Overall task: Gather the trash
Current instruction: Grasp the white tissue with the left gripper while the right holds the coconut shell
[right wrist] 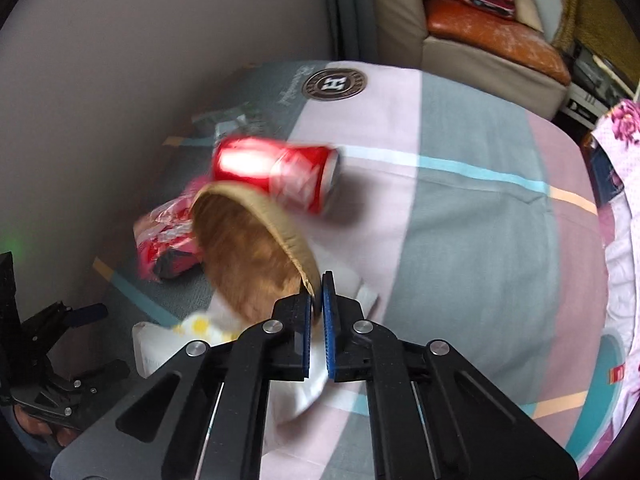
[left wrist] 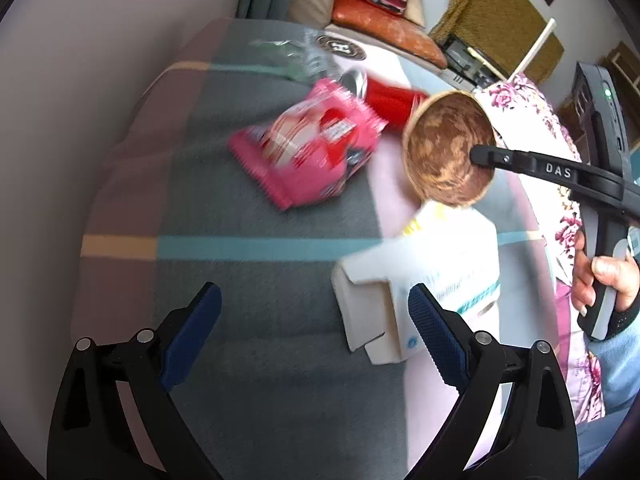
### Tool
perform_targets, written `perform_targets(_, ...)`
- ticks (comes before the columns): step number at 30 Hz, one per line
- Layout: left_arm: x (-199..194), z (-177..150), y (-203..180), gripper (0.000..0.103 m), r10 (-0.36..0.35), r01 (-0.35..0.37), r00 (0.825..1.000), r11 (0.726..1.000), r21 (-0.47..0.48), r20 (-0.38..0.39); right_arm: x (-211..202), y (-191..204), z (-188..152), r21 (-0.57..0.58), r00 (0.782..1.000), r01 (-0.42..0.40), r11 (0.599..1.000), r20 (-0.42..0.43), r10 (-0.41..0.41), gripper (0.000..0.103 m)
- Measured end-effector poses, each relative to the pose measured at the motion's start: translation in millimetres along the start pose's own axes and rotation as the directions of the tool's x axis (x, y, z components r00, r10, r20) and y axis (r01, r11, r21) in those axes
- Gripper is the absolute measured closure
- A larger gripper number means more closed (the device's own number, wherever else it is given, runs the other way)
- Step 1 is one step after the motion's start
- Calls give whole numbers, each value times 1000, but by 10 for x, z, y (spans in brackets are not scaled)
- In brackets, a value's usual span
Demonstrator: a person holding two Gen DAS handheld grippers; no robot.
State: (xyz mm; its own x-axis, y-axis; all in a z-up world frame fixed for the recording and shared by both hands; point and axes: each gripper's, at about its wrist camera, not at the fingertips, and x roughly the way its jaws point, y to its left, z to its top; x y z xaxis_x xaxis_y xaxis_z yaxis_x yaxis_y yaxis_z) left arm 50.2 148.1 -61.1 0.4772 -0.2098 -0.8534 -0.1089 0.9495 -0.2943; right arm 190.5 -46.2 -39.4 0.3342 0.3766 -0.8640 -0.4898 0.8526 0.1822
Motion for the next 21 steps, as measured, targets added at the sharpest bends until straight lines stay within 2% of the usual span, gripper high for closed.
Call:
perform_targets(7,51,216,-417,8,-39,39,999,996,75,1,-382,-465,-108,89,996,56,994,63,-61,98)
perform_targets(13,203,499,-994,9,-69,69,998,984,167,-9,-624,-867,-319,164,993,80,983,77,-94,98)
perform_targets(18,471,604,-1406,10,-23,36,998,964,264,-52,-758,-1180,-495,226,993,59,972,88,-80,98)
perform_targets(21,726,648,-1591,27,30,1,995,948,318,-91,-796,-1323,-583,259,993,39,965,96,-65,98)
